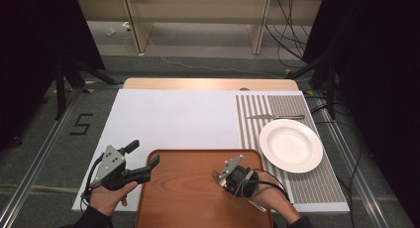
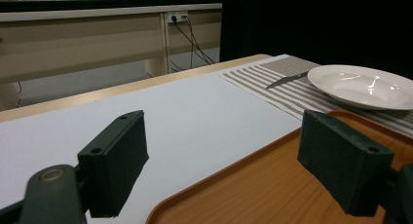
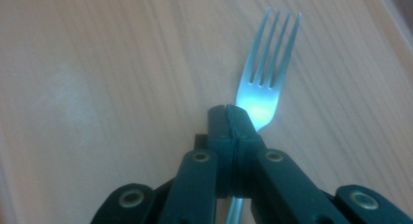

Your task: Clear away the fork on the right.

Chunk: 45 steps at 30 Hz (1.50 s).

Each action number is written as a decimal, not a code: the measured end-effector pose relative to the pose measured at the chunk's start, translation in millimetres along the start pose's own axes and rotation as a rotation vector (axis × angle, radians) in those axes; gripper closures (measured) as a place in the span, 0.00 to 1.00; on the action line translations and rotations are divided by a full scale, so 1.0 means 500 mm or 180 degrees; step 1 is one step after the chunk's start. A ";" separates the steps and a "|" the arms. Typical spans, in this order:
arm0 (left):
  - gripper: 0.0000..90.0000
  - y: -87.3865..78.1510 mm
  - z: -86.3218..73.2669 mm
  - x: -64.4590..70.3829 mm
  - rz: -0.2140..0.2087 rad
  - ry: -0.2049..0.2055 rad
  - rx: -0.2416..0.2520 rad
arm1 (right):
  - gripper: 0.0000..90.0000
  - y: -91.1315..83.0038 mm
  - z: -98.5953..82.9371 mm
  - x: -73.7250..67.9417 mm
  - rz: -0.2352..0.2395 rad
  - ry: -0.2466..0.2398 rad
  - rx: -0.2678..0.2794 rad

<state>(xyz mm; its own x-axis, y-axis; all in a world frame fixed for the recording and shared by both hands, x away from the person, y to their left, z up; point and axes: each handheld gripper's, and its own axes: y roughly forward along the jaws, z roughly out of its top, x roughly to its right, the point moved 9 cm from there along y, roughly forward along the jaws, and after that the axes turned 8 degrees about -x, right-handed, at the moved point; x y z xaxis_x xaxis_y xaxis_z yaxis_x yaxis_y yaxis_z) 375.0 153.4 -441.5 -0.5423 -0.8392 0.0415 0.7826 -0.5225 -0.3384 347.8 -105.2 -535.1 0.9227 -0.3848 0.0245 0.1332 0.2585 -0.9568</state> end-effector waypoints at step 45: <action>0.20 0.001 -0.001 -0.001 0.0008 -0.0010 -0.0013 | 1.00 -0.009 -0.067 0.087 -0.0465 0.0228 -0.0332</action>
<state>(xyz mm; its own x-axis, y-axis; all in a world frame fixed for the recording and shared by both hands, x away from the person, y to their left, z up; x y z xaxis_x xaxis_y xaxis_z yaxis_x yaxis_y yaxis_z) 375.5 153.9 -442.2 -0.5393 -0.8410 0.0435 0.7828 -0.5196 -0.3424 375.4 -152.6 -539.2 0.8677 -0.4745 0.1483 0.2222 0.1034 -0.9695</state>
